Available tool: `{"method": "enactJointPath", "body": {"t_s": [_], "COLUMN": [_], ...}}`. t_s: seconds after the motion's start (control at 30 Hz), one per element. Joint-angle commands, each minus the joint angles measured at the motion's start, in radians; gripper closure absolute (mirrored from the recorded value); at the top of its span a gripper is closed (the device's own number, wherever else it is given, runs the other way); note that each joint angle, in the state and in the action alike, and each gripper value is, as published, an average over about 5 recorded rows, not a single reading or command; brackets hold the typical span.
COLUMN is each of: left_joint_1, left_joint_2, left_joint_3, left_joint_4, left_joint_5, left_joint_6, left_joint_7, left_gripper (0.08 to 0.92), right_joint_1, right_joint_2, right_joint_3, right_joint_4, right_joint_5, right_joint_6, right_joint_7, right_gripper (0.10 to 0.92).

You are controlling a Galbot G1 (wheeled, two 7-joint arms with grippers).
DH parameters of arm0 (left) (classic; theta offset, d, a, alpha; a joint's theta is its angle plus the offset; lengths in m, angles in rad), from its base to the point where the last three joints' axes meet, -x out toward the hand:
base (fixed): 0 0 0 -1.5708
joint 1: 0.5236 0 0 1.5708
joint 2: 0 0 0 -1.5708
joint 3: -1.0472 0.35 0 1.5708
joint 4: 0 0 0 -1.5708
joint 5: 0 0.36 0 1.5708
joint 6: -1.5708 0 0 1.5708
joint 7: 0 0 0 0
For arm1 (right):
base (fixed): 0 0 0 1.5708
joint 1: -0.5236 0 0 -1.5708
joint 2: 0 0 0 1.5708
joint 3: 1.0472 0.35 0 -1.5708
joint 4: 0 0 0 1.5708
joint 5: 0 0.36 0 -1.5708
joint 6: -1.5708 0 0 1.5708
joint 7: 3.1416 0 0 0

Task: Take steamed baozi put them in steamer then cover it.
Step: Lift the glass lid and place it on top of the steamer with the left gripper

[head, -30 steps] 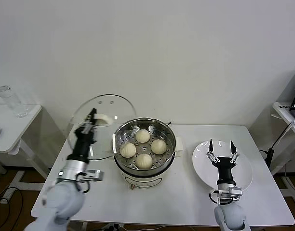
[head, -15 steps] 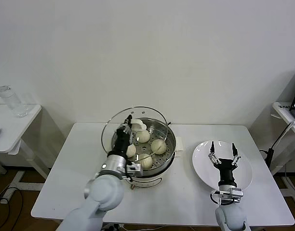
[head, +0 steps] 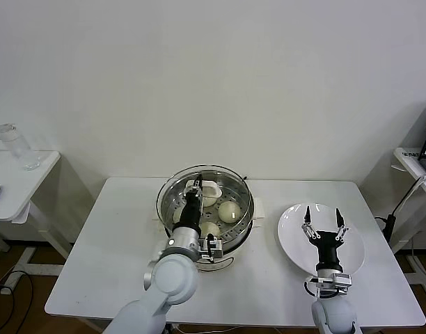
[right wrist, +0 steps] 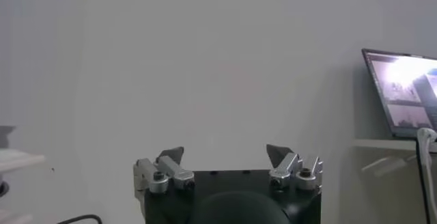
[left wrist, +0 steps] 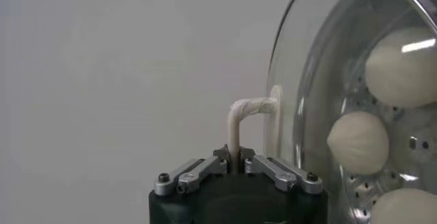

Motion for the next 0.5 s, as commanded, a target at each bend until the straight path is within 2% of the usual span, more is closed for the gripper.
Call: {"method": "enactJointPath", "body": {"t_s": [0.03,0.5], "left_joint_1": [-0.014,-0.026], "left_joint_2": [-0.035,-0.054], "left_joint_3": [0.020,0.021], "left_joint_4": [0.051,0.104], "left_joint_5": [0.073,0.046], "left_joint_6": [0.017,0.019], "left_joint_7": [0.029,-0.027], "left_gripper": [0.802,0.802], "right_joint_1": [0.002,0.010], "right_joint_2": [-0.002,-0.013], "right_joint_3": [0.003,0.004], "right_joint_4": [-0.008,-0.021], "right_joint_5": [-0.003,-0.009], "right_joint_6": [0.003,0.011], "right_joint_7": [-0.001,-0.003], "right_gripper": [0.203,0.203]}}
